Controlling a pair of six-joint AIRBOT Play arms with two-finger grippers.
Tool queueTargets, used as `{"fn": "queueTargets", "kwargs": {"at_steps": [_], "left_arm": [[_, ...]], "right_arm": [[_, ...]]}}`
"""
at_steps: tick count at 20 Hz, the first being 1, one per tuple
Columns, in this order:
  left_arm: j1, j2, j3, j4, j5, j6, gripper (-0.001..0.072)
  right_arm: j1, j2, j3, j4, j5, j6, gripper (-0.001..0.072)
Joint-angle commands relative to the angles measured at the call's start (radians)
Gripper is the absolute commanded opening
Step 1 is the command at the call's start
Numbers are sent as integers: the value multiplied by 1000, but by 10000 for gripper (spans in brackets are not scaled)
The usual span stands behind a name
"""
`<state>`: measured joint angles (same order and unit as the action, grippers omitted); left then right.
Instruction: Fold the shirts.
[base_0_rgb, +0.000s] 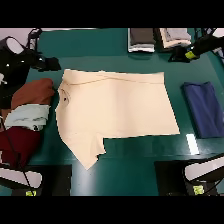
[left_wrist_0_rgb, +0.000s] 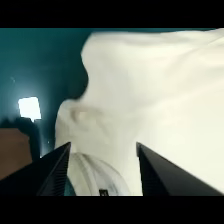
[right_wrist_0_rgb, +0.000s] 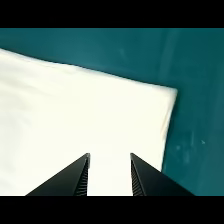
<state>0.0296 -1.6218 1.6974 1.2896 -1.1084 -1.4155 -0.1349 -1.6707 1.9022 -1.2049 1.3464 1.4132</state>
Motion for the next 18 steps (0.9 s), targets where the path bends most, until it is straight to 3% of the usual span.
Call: {"fn": "queueTargets", "kwargs": {"at_steps": [1,4,9,10,12,18], "left_arm": [[79,37,-5,-3,-167,-20,490],[141,164,-172,-3,-180,-20,490],[154,454,-653,2,-129,-18,490],[154,510,-739,1,-131,-18,490],[154,610,-868,-2,-131,-20,490],[154,718,-967,-65,-131,-26,490]], "right_arm": [[-31,19,10,58,85,-21,309],[-77,159,-213,56,96,-57,309],[-250,417,-748,50,91,-72,309],[-304,462,-859,50,90,-81,330],[-409,537,-1055,51,84,-115,509],[-584,585,-1345,63,4,-161,504]]}}
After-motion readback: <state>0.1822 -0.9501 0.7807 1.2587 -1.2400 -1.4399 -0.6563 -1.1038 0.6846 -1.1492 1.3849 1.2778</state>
